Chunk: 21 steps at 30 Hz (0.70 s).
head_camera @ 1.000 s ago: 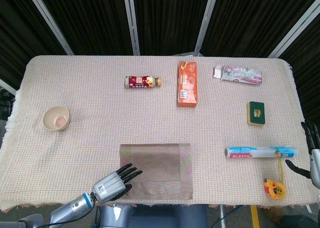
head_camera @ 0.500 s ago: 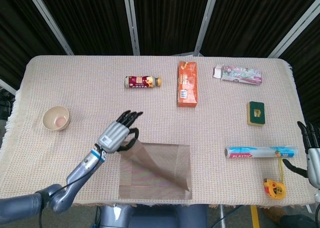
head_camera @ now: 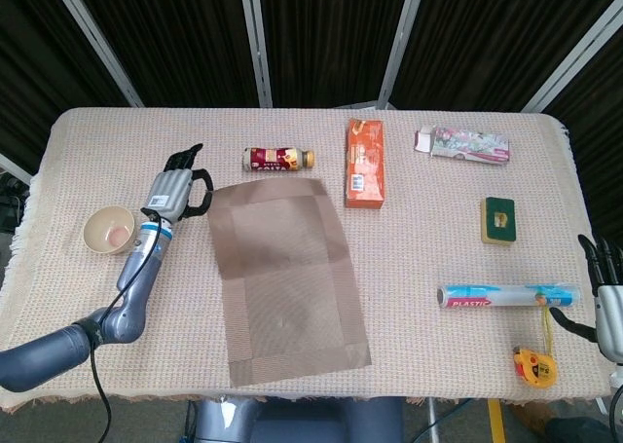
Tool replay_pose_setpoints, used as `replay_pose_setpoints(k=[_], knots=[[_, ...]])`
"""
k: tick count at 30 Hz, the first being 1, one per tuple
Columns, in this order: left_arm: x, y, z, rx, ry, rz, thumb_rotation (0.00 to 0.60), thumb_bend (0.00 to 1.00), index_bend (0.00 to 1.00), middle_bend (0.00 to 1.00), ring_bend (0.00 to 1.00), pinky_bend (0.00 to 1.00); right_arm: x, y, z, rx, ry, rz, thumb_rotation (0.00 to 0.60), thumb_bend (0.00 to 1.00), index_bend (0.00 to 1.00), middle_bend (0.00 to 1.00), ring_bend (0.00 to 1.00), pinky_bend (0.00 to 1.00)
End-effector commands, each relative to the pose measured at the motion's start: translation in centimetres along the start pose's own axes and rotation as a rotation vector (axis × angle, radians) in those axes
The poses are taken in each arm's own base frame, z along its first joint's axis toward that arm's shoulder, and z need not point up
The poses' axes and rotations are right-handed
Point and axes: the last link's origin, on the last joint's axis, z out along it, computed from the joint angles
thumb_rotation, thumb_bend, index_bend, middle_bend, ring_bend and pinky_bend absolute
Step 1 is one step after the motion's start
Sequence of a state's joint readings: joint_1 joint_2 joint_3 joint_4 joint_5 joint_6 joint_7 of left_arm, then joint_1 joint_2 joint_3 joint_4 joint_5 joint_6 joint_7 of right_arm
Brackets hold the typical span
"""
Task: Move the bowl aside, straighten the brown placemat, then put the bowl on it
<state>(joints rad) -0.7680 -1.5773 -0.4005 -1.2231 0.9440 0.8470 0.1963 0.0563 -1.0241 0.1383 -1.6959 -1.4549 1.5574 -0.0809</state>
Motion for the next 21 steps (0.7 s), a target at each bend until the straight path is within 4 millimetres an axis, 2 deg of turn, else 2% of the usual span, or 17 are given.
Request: replay_pose_setpoints(k=[1, 3, 7, 9, 15, 21], knots=[[-0.4, -3.6, -0.9, 0.069, -0.038, 0.077, 0.6, 0.07, 0.04, 0.0, 0.0, 0.0, 0.0, -0.1, -0.1, 0.004, 0.0, 0.001, 0.6, 0.0, 0.02, 0.0, 0.0, 0.0], [-0.2, -5.0, -1.5, 0.105, -0.042, 0.099, 0.6, 0.01, 0.0, 0.0, 0.0, 0.0, 0.0, -0.2, -0.1, 0.006, -0.003, 0.002, 0.6, 0.0, 0.02, 0.0, 0.0, 0.0], [0.9, -6.8, -3.3, 0.133, -0.001, 0.125, 0.6, 0.0, 0.0, 0.0, 0.0, 0.0, -0.3, -0.4, -0.1, 0.016, -0.013, 0.006, 0.6, 0.0, 0.03, 0.0, 0.0, 0.0], [1.8, -7.4, -4.8, 0.129, 0.032, 0.108, 0.6, 0.0, 0.0, 0.0, 0.0, 0.0, -0.6, -0.7, 0.0, 0.034, -0.024, 0.012, 0.6, 0.0, 0.04, 0.0, 0.0, 0.0], [4.3, -8.7, -10.9, 0.138, 0.088, 0.135, 0.6, 0.03, 0.0, 0.0, 0.0, 0.0, -2.0, -2.5, 0.6, 0.162, -0.096, 0.005, 0.6, 0.0, 0.06, 0.0, 0.0, 0.0], [6.2, -8.6, -17.0, 0.197, 0.138, 0.133, 0.6, 0.04, 0.0, 0.0, 0.0, 0.0, -3.8, -5.1, 1.0, 0.348, -0.262, 0.04, 0.6, 0.0, 0.07, 0.0, 0.0, 0.0]])
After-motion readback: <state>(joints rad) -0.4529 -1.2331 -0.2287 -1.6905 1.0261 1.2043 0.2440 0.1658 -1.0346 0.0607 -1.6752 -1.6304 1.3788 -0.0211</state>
